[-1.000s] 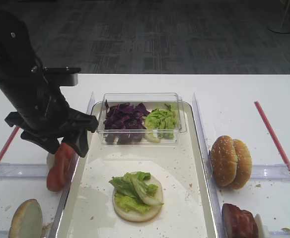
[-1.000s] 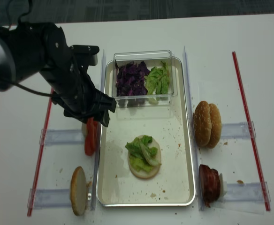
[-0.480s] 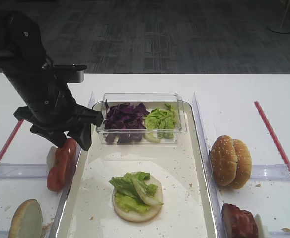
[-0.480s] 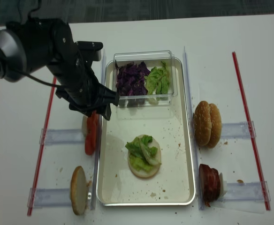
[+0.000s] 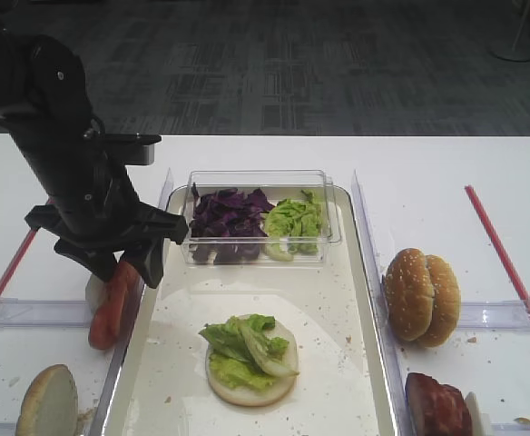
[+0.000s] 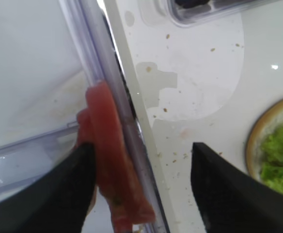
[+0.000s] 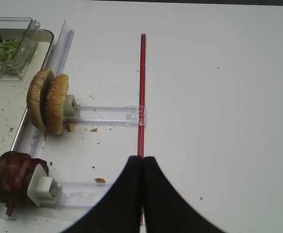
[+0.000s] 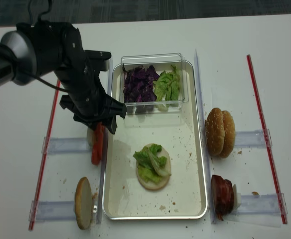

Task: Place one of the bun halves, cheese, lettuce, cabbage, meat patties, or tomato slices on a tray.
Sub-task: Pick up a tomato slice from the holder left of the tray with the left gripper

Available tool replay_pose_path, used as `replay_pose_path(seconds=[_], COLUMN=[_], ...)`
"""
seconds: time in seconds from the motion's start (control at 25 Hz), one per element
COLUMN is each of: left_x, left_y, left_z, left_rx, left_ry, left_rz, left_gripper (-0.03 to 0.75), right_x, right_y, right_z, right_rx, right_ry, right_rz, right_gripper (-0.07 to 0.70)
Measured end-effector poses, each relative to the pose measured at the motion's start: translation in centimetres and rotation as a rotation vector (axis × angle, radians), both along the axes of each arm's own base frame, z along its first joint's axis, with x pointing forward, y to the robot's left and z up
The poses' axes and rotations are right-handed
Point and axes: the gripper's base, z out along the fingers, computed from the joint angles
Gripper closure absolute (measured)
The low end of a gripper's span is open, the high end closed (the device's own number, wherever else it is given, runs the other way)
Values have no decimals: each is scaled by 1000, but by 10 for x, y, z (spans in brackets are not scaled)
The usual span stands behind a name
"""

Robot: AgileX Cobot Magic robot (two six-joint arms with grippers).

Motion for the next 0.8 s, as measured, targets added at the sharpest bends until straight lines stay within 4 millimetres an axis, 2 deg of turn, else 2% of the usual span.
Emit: replay_pose_path(seconds=[0.32,0.8], left_x=[0,1], left_y=[0,0], left_z=[1,4], left_rx=[2,3], left_ry=[5,13], left_rz=[2,1], left_gripper=[374,382], right_x=[0,0], right_y=[0,0], right_z=[0,0], right_rx=[0,0], right_ry=[0,0], right_rz=[0,0], right_gripper=[595,595])
